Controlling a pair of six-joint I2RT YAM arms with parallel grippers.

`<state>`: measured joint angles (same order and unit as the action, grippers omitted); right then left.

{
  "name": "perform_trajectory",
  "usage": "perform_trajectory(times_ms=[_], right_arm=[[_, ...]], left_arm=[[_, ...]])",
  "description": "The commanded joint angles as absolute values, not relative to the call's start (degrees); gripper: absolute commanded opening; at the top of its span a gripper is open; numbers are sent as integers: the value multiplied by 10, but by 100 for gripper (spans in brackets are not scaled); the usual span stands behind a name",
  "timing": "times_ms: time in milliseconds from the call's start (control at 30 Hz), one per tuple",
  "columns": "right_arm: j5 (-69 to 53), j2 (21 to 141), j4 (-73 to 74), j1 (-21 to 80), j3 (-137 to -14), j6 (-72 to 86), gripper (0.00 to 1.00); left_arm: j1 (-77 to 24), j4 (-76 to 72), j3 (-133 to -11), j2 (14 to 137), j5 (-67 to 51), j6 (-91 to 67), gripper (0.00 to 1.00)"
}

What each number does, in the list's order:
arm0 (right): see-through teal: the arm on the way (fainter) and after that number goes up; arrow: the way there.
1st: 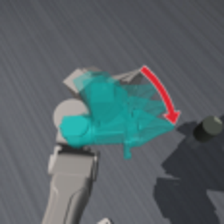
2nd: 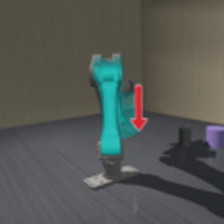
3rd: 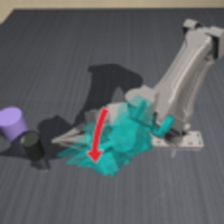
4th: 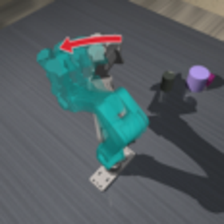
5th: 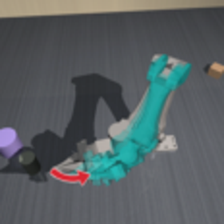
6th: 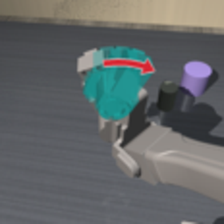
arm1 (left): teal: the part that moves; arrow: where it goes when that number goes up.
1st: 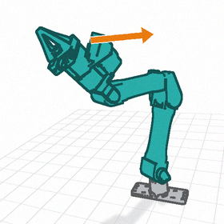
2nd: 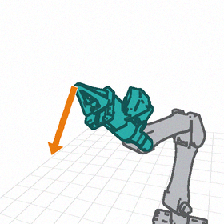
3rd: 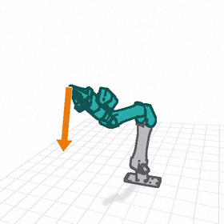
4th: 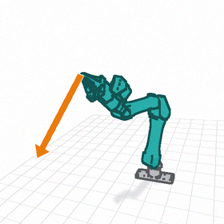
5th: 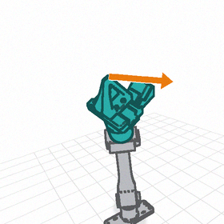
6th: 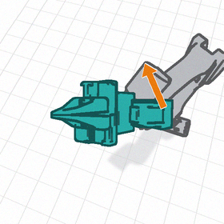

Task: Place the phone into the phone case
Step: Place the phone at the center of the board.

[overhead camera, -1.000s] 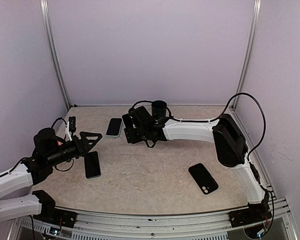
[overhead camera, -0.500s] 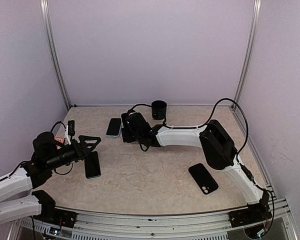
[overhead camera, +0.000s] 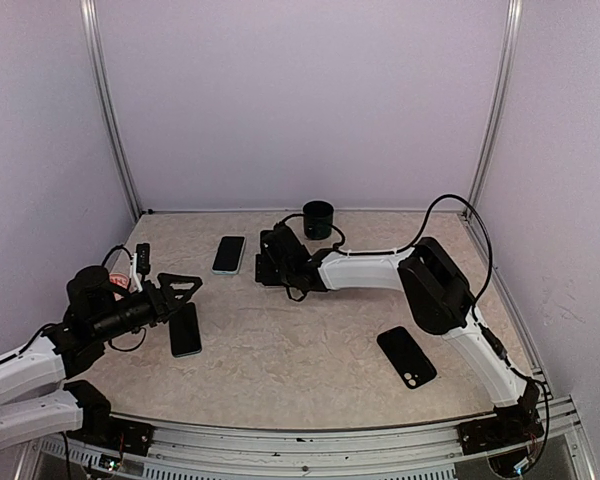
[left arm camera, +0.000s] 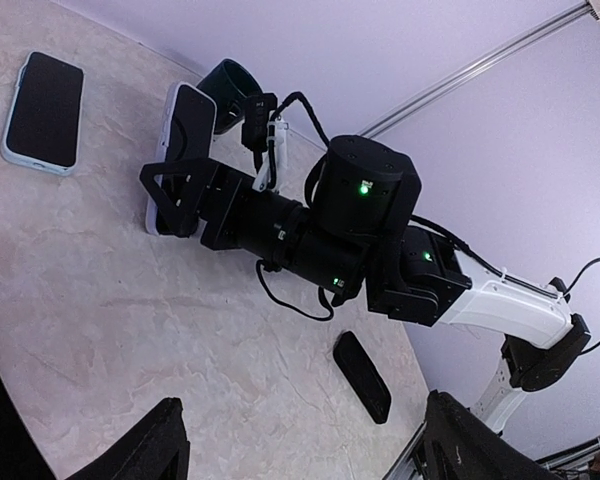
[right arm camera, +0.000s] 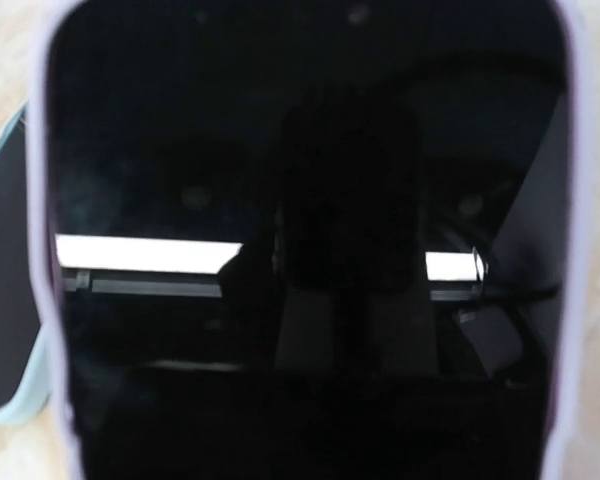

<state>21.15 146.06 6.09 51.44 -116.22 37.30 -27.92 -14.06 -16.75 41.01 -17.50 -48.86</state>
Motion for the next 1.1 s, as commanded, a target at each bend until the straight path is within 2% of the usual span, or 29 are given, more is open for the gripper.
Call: perform_trajectory(times_ms=[0, 100, 533, 900, 1067], right_arm=[[217, 1472, 61, 503, -1169, 403, 65], [214, 1478, 71, 501, -1173, 406, 71], [205, 1479, 73, 492, -1162, 414, 87], [193, 1469, 78, 487, -1155, 411, 88], [144, 1385, 31, 491, -1052, 362, 91]], left_arm=[[-273, -147, -162, 413, -174, -488, 79], [-270, -146, -162, 412, -174, -487, 79], [-259, -142, -157, 410, -178, -486, 80], [-253, -144, -158, 410, -181, -488, 80], [-249, -139, -161, 406, -185, -484, 80]])
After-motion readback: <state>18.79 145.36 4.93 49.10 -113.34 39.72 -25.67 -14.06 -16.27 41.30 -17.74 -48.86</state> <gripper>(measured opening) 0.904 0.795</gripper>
